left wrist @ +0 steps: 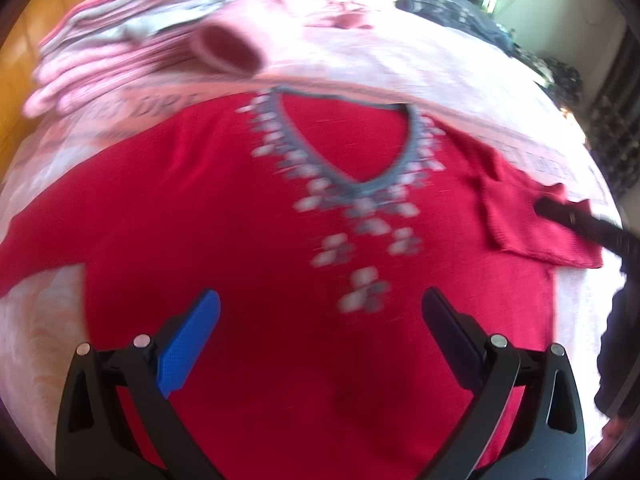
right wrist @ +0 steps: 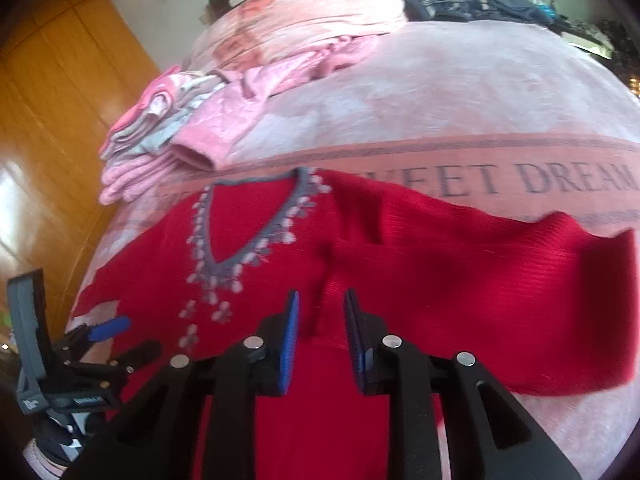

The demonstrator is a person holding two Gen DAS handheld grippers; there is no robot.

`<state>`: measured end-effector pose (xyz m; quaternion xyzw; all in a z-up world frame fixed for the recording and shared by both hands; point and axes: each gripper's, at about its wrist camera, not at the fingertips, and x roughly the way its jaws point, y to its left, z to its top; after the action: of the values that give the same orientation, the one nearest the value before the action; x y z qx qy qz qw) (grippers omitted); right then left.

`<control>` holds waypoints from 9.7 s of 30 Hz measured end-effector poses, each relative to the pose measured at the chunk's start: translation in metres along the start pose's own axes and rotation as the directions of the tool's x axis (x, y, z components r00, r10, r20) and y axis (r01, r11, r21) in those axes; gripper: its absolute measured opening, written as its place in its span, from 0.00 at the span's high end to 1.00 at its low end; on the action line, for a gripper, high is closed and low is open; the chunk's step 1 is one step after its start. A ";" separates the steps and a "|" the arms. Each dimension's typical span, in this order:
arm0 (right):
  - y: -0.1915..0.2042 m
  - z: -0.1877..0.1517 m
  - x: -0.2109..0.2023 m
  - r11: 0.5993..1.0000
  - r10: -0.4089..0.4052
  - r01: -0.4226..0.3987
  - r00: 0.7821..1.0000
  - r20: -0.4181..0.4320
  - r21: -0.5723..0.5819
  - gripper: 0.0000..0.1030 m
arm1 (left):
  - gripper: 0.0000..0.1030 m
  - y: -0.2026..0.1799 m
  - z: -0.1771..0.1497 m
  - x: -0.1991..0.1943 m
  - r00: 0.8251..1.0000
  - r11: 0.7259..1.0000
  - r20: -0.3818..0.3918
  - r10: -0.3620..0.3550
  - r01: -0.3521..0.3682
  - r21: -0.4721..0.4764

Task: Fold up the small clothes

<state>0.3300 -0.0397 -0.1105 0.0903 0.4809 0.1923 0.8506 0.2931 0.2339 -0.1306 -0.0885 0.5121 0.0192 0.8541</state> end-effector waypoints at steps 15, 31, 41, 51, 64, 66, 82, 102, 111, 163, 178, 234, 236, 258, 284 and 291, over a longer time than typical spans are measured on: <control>-0.103 -0.067 -0.094 0.964 -0.170 0.121 0.966 0.195 0.238 0.49 | 0.04 -0.166 0.047 0.098 0.987 0.984 -0.153 -0.041 0.066 0.163; -0.126 -0.060 -0.096 0.936 -0.207 0.122 0.949 0.237 0.330 0.48 | 0.97 -0.152 0.057 0.034 0.983 0.983 0.037 -0.181 0.179 0.044; -0.107 -0.059 -0.085 0.950 -0.208 0.140 0.950 0.231 0.279 0.48 | 0.98 -0.060 0.072 -0.048 0.966 0.996 0.250 -0.063 0.075 -0.037; -0.074 -0.058 -0.062 0.968 -0.206 0.171 0.960 0.192 0.185 0.48 | 0.98 0.045 0.077 -0.048 0.966 0.987 0.233 0.115 -0.084 -0.140; -0.067 -0.062 -0.031 0.968 -0.223 0.205 0.967 0.125 0.146 0.48 | 0.97 0.127 0.065 0.033 0.979 0.954 0.052 0.199 -0.181 -0.241; -0.066 -0.063 -0.024 0.966 -0.237 0.222 0.966 0.106 0.134 0.48 | 0.94 0.133 0.056 0.056 0.981 0.952 0.000 0.196 -0.191 -0.237; -0.013 -0.019 -0.018 0.994 -0.097 0.095 0.995 0.030 0.050 0.46 | 0.73 0.117 0.059 0.003 0.992 0.968 0.085 -0.095 0.112 -0.225; -0.026 -0.016 0.029 0.988 -0.090 0.103 0.989 -0.119 0.112 0.30 | 0.68 0.108 0.050 0.044 0.994 0.971 -0.015 -0.107 0.101 -0.218; 0.026 -0.064 -0.001 0.997 0.041 -0.032 0.990 -0.135 0.066 0.30 | 0.50 0.254 -0.032 -0.042 0.997 0.899 0.052 -0.051 0.069 -0.432; 0.057 -0.118 -0.006 0.995 -0.087 0.082 0.992 -0.095 -0.054 0.31 | 0.97 0.333 0.020 -0.112 0.924 0.860 0.380 -0.047 0.231 -0.454; 0.030 -0.129 -0.008 0.999 -0.031 0.029 0.996 -0.081 -0.025 0.31 | 0.97 0.108 0.045 -0.034 0.902 0.896 0.250 -0.351 0.402 -0.190; 0.087 0.015 0.096 0.996 0.091 -0.090 0.962 -0.258 0.018 0.94 | 0.59 0.235 -0.008 -0.047 0.972 0.936 0.191 -0.140 0.193 -0.295; 0.085 0.021 0.078 0.992 0.123 -0.121 0.969 -0.214 0.023 0.95 | 0.59 0.234 -0.006 -0.050 0.969 0.935 0.204 -0.137 0.195 -0.297; -0.034 0.022 0.045 0.988 -0.111 0.129 0.977 -0.181 0.087 0.94 | 0.60 0.170 0.022 0.027 0.997 0.987 0.063 -0.050 0.059 -0.150; -0.050 0.007 0.057 0.986 -0.050 0.077 0.982 -0.183 0.146 0.85 | 0.54 0.125 0.040 0.042 0.982 0.976 0.022 -0.185 0.186 -0.114; -0.045 0.003 0.038 0.986 -0.045 0.068 0.987 -0.151 0.151 0.79 | 0.56 0.124 0.041 0.031 0.988 0.980 0.004 -0.156 0.155 -0.123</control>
<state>0.3612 -0.0653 -0.1534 0.1282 0.5584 0.1360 0.8082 0.3285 0.3609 -0.1554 -0.1806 0.5040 -0.0166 0.8444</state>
